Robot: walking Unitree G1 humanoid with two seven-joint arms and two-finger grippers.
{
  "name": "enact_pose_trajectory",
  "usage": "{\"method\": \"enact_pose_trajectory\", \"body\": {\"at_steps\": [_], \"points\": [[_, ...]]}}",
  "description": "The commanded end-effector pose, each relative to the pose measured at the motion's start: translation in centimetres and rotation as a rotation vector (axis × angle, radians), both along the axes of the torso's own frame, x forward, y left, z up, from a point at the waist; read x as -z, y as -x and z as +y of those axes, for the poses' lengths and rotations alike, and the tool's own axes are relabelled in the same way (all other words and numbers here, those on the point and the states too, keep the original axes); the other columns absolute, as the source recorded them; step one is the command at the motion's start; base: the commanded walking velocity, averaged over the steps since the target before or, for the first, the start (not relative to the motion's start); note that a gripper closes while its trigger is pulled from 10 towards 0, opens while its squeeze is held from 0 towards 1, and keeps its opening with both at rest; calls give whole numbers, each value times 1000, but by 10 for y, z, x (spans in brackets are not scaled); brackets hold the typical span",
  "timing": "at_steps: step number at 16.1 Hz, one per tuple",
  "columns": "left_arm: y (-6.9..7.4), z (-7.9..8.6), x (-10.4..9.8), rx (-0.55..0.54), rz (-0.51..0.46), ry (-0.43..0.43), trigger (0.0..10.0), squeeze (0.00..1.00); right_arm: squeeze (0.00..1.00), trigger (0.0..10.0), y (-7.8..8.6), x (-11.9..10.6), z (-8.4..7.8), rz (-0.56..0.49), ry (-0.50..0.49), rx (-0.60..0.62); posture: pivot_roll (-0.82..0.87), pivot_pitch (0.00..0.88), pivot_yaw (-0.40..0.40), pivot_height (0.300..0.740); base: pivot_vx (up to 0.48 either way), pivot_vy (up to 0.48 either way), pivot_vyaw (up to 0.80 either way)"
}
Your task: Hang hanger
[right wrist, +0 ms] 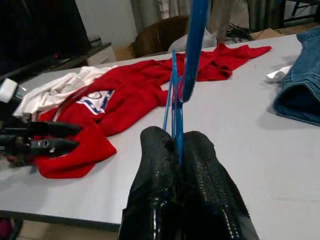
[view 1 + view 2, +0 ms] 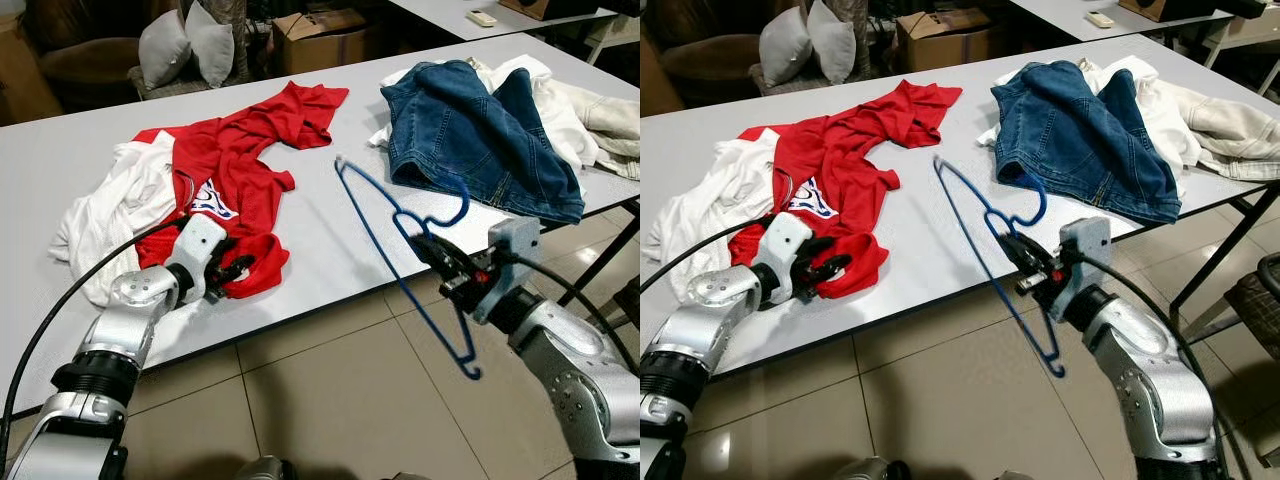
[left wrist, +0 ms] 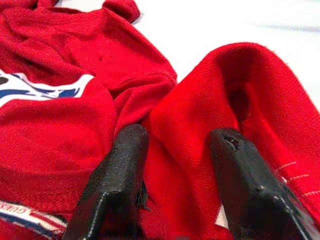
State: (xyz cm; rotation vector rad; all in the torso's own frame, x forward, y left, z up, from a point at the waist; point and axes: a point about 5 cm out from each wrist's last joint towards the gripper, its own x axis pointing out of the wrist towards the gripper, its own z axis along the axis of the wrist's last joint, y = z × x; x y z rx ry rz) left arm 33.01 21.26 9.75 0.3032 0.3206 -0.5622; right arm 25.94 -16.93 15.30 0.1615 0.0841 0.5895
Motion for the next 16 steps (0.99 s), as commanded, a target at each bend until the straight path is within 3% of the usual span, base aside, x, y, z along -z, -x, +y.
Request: {"method": "enact_pose_trajectory", "body": {"at_steps": [1,2,3,4,5,8,16], "points": [[-1,5,0,-10,11,-9,10000,1000,0,10000,-2,-6,0,-3,7,-11,-129,19,61,740,0,0,0],[1,5,4,10,32,-25,8902,1000,0,10000,-1,-1,2,14,47,-27,-126,18,62,740,0,0,0],[2,4,7,33,50,-42,6039,757,0,10000,-1,2,4,15,82,-37,-123,19,62,740,0,0,0],[3,3,8,45,60,-46,1765,0,0,10000,0,1,6,-4,98,-53,-120,20,61,740,0,0,0],[2,2,9,44,65,-39,0,0,0,10000,2,-2,9,-49,95,-79,-117,24,61,740,0,0,0],[1,1,11,45,71,-48,0,0,0,10000,5,0,12,-62,134,-111,-121,27,66,740,0,0,0],[4,-4,13,64,60,-24,0,0,0,10000,-7,4,2,-50,184,-13,-104,35,54,740,0,0,0]]}}
